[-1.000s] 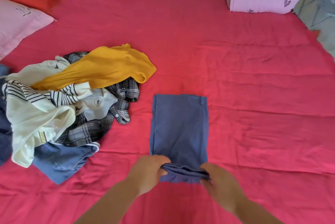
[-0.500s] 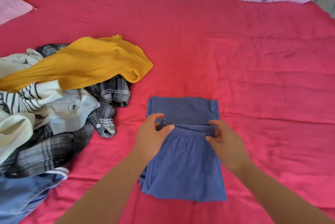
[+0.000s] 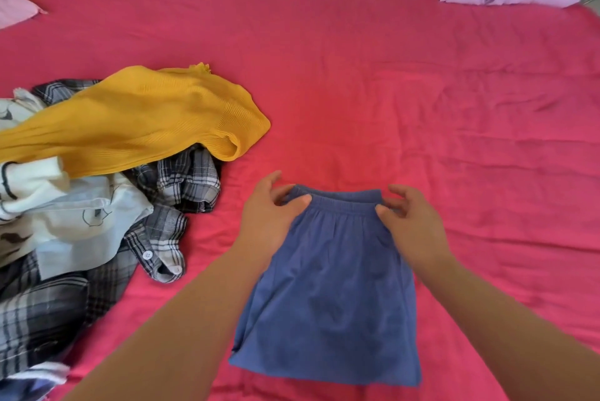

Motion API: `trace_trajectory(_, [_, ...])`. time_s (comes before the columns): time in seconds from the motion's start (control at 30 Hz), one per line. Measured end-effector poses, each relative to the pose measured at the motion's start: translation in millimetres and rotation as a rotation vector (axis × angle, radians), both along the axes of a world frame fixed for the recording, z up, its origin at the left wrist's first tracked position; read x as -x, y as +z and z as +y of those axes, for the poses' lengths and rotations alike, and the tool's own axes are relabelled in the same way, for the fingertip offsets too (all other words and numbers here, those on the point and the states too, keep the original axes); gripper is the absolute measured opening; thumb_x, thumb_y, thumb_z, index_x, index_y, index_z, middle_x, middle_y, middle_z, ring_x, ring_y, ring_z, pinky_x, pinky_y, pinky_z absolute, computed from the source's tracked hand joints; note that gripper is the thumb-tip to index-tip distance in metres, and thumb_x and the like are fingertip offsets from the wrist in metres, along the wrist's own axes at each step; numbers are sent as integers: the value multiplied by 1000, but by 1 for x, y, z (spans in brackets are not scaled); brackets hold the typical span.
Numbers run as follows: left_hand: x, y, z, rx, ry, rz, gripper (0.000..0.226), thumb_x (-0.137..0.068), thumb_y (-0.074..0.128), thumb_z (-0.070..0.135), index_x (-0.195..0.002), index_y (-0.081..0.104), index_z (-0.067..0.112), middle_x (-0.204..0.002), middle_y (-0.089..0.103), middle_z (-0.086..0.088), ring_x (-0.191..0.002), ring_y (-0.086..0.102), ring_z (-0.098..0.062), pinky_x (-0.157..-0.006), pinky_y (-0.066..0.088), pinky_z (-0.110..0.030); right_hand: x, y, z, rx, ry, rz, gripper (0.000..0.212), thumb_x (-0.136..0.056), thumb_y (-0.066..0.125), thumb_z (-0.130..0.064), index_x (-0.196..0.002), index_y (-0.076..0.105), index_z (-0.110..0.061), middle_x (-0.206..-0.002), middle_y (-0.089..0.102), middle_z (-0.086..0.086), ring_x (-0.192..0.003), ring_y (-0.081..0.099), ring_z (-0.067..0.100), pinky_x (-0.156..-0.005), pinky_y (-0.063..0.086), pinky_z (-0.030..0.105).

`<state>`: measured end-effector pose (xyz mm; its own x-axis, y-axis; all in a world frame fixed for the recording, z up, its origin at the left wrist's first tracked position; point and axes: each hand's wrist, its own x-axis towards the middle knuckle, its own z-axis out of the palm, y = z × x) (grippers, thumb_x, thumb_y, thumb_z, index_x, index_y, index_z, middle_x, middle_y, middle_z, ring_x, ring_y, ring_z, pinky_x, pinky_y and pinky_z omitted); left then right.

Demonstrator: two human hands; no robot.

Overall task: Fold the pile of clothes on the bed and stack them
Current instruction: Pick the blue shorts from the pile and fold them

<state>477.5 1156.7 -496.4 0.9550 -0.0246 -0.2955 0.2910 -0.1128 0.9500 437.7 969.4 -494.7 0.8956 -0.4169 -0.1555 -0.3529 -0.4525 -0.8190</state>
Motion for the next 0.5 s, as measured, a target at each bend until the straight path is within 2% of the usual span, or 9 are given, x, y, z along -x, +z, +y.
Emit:
trace_trajectory(0.1, [14, -26, 9, -149, -46, 102, 77, -80, 70, 10, -144, 27, 10, -140, 44, -8, -121, 47, -18, -103, 38, -31, 13, -20, 0, -13, 47, 142, 56, -86, 63, -9, -137, 39, -6, -128, 54, 10, -106, 57, 18, -86, 36, 19])
trace_trajectory(0.17, [36, -44, 18, -331, -55, 98, 77, -77, 75, 14, -141, 34, 8, -139, 46, -9, -124, 47, -23, -105, 38, -34, 35, -35, 0, 70, 76, 163, 54, -84, 65, -7, -133, 43, -6, -127, 54, 9, -113, 54, 18, -93, 38, 23])
trace_trajectory(0.23, [58, -53, 22, -575, -33, 2, 78, -72, 78, 25, -138, 40, 8, -138, 46, -9, -126, 43, -26, -105, 35, -38, 56, -42, -1, 175, 71, 129, 50, -82, 67, -10, -129, 49, -7, -124, 55, 8, -114, 52, 22, -98, 38, 27])
trace_trajectory(0.3, [77, -52, 22, -741, 35, 12, 84, -70, 77, 37, -139, 38, 12, -141, 42, -8, -129, 37, -30, -104, 32, -43, 72, -42, -1, 259, 12, 110, 49, -82, 68, -17, -127, 51, -9, -125, 53, 9, -117, 47, 24, -100, 33, 28])
trace_trajectory(0.37, [90, -48, 19, -723, 96, 122, 90, -69, 75, 47, -141, 35, 10, -140, 42, -11, -130, 37, -31, -105, 32, -44, 87, -39, 2, 272, -71, 144, 55, -81, 68, -29, -129, 50, -9, -128, 52, 12, -120, 45, 27, -103, 33, 33])
trace_trajectory(0.47, [95, -43, 16, -595, 123, 253, 87, -70, 71, 52, -133, 40, 2, -132, 50, -15, -125, 46, -32, -101, 39, -41, 107, -39, 19, 125, -125, 295, 88, -68, 60, -64, -133, 44, -7, -130, 53, 14, -121, 49, 29, -102, 40, 41])
trace_trajectory(0.5, [95, -40, 16, -583, 106, 285, 82, -72, 70, 52, -130, 42, 1, -129, 53, -16, -122, 49, -32, -98, 41, -40, 111, -38, 25, 81, -133, 330, 92, -66, 57, -67, -134, 42, -7, -129, 54, 14, -120, 50, 30, -100, 42, 41])
